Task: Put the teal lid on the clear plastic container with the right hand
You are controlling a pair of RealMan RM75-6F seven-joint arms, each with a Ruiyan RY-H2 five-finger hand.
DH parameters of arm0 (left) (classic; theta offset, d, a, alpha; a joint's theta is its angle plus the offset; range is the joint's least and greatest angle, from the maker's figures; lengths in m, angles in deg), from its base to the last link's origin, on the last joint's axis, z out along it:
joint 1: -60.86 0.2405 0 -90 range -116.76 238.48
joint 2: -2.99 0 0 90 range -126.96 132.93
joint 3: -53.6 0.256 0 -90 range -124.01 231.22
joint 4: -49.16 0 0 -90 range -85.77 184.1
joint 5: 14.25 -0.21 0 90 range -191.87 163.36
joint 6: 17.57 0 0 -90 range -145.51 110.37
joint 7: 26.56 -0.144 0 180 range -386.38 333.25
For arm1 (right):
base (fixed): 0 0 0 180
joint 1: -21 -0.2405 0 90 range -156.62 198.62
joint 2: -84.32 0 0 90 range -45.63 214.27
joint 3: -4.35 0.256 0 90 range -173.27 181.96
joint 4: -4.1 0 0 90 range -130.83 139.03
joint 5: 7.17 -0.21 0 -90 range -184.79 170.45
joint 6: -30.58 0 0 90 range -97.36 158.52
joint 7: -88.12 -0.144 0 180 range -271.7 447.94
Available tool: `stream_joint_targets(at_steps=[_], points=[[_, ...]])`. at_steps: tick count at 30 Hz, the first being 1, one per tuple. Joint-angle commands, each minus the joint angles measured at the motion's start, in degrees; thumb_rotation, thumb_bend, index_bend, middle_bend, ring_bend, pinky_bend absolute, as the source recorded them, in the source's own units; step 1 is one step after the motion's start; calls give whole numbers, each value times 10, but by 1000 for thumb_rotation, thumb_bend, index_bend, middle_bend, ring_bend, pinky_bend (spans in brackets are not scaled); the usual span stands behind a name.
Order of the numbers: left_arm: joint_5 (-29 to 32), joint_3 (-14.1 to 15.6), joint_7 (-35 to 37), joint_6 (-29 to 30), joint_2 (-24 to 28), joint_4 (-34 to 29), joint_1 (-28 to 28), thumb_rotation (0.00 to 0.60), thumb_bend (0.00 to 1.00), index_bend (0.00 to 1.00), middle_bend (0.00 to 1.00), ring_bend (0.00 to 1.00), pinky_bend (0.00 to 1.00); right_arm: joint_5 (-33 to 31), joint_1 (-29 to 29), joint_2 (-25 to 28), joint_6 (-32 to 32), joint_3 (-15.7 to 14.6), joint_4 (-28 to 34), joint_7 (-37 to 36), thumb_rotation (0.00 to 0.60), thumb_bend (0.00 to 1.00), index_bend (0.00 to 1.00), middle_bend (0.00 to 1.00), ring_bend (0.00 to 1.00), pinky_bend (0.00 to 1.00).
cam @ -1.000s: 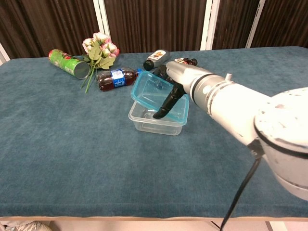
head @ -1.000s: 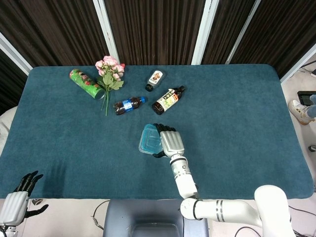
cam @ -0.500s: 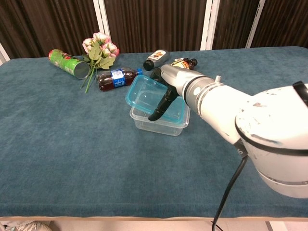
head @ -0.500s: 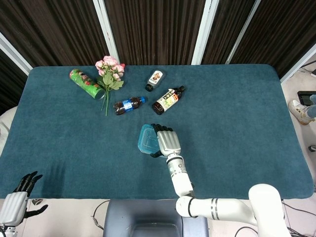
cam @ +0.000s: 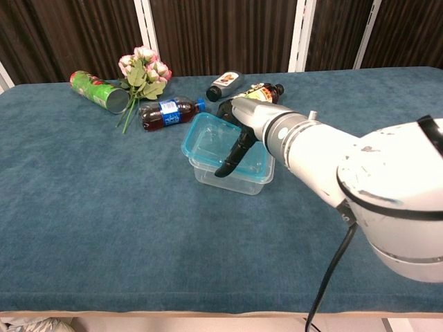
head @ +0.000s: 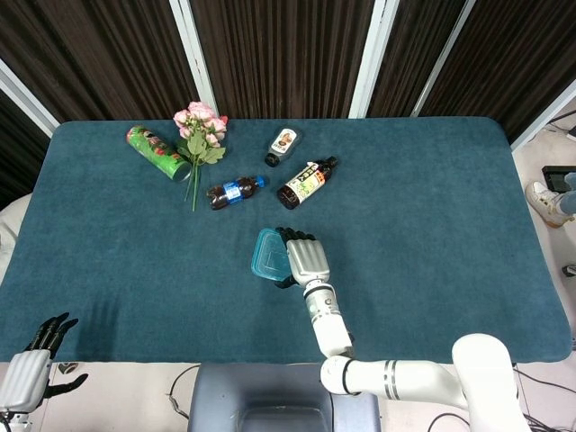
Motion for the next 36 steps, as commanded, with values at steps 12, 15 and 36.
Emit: stream_joint_targets(at_steps=[12,15,36], points=[[-1,0,-3,-2,1,-4,-1,600,491,168,74,66,341,10,0,6,-31,-3,15,9,600,238,307,261,226,330],[0,0,-4,-3,2,-5,-1,600,490,167,74,66,341,7,-1,6,-29,-4,14,11,600,238,307,258,226,328],[2,1,1,-8,-1,0,-2,600,491,168,80,67,342,-3,-6,-4,-13,-3,-11,5,600,238,253,223,202,301]])
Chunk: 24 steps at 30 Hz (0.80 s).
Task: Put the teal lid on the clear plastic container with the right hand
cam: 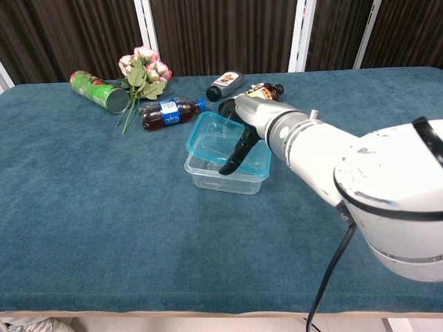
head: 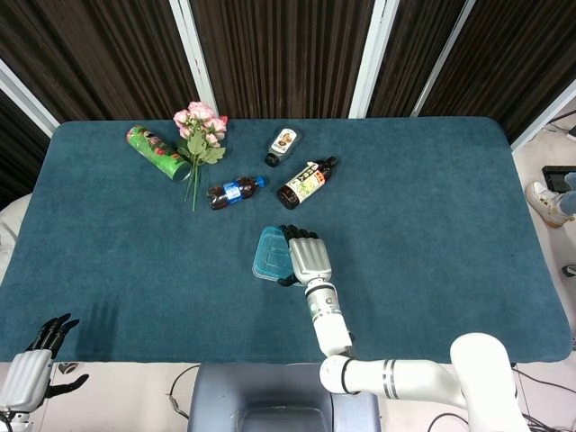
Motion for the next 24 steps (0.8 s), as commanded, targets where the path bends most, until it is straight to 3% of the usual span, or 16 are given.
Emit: stream_joint_targets(at_steps=[1,10,17,24], points=[[0,0,0,0,0,0,0,600,491,168,81,67,342,-2,-1,-1,3,-1,-2,0,600,238,220,203,182,285],[0,0,4,0,-1,3,1,600,491,168,83,68,343,-7,-3,1,15,-4,-5,0,600,238,56,56,37,159],[1,0,5,-1,-1,4,0,600,491,168,83,68,342,-2,2,11,21,-7,9,-10,600,237,37,46,30,147],[1,0,4,-1,0,3,0,600,491,168,84,69,343,30,17,50,-3,-25,91,-6,600,238,60,43,43,145]])
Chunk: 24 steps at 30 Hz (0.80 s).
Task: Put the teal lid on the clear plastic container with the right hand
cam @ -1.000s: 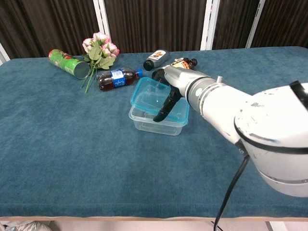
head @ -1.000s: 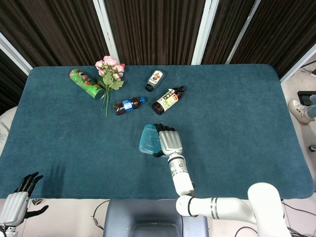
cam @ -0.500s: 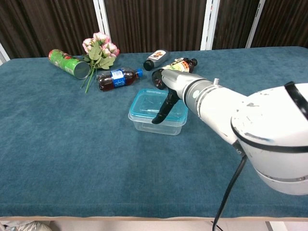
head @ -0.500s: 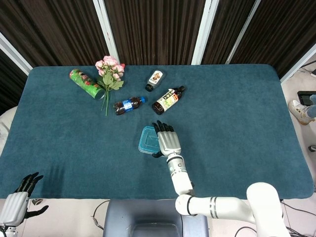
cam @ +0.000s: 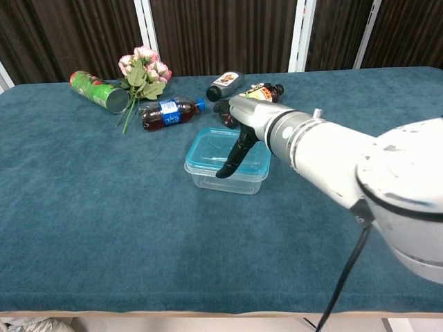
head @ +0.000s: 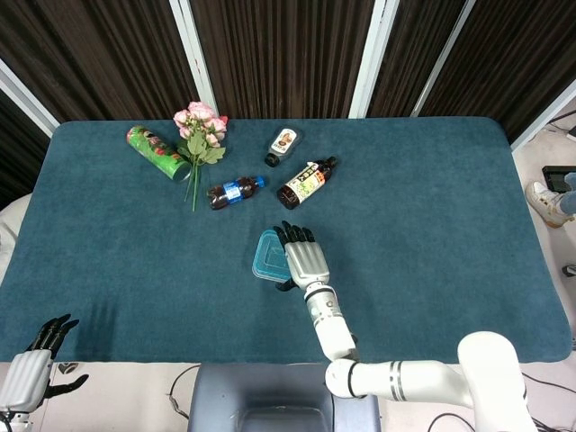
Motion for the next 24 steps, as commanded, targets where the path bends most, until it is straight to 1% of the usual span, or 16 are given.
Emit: stream_joint_targets(at_steps=[1,2,4,6,7,8,10,12,15,19,24], points=[[0,0,0,0,0,0,0,600,491,168,85,69,343,20,9,26,-22,-10,50,8,600,239,109,44,58,153],[0,0,0,0,0,0,0,600,491,168,85,69,343,26,9,30,-30,-11,58,10,600,245,147,52,75,167],[0,0,-1,-1,0,-1,0,600,491,167,87,69,343,46,9,30,-48,-9,63,10,600,309,255,120,167,252],[0,0,-1,-1,0,-2,-1,600,491,167,88,69,343,66,2,24,-61,-9,46,15,600,379,328,185,249,321],[0,0,-2,-1,0,-2,-1,600,491,168,88,69,343,70,-2,21,-62,-9,36,21,600,405,373,214,284,348],[0,0,-2,-1,0,-2,-1,600,491,168,88,69,343,71,-7,19,-59,-10,26,27,600,413,389,227,298,358],[-1,1,-2,-2,0,-2,-1,600,490,168,89,69,343,64,-17,25,-27,-11,11,34,600,428,403,251,325,377],[-1,1,-2,-2,1,-3,-1,600,490,168,90,69,343,44,-25,32,2,-7,1,40,600,434,406,256,329,380],[0,0,1,0,2,-3,0,600,489,168,90,69,343,24,-38,35,24,-10,-16,59,600,436,409,259,330,381],[0,0,3,-1,2,-1,0,600,490,168,91,69,343,1,-48,33,38,-13,-27,69,600,436,409,259,331,381],[1,1,7,-2,1,1,0,600,490,168,92,71,343,-3,-51,27,37,-21,-37,67,600,436,409,259,330,381]])
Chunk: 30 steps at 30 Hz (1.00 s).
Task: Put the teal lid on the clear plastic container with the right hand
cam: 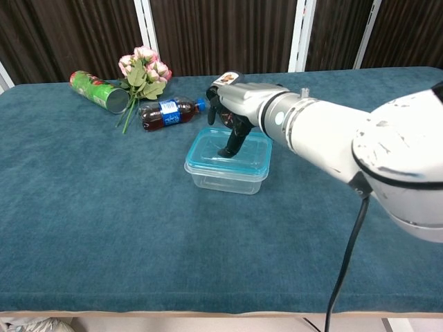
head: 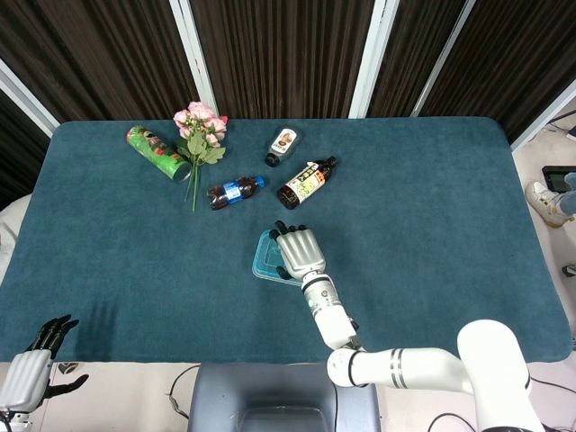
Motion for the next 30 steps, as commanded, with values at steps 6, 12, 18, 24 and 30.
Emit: stream_joint_targets(at_steps=[6,12,18,24,30], points=[[0,1,1,-2,-1,2,0,600,490,168,97,72,344,-10,0,-4,7,-8,-15,-10,600,436,408,259,330,381],[0,0,0,-1,-1,2,0,600,490,168,98,72,344,-13,1,-6,20,-13,-27,-23,600,436,405,259,330,381],[1,0,1,-1,-1,3,0,600,491,168,99,72,344,-9,0,-6,28,-18,-29,-33,600,436,404,259,330,381],[0,1,2,-2,-2,4,0,600,491,167,98,72,344,-2,2,-5,30,-24,-25,-42,600,436,404,259,330,381],[1,0,3,-2,-3,5,0,600,491,167,99,72,344,2,3,-3,34,-30,-23,-48,600,437,403,259,331,381]])
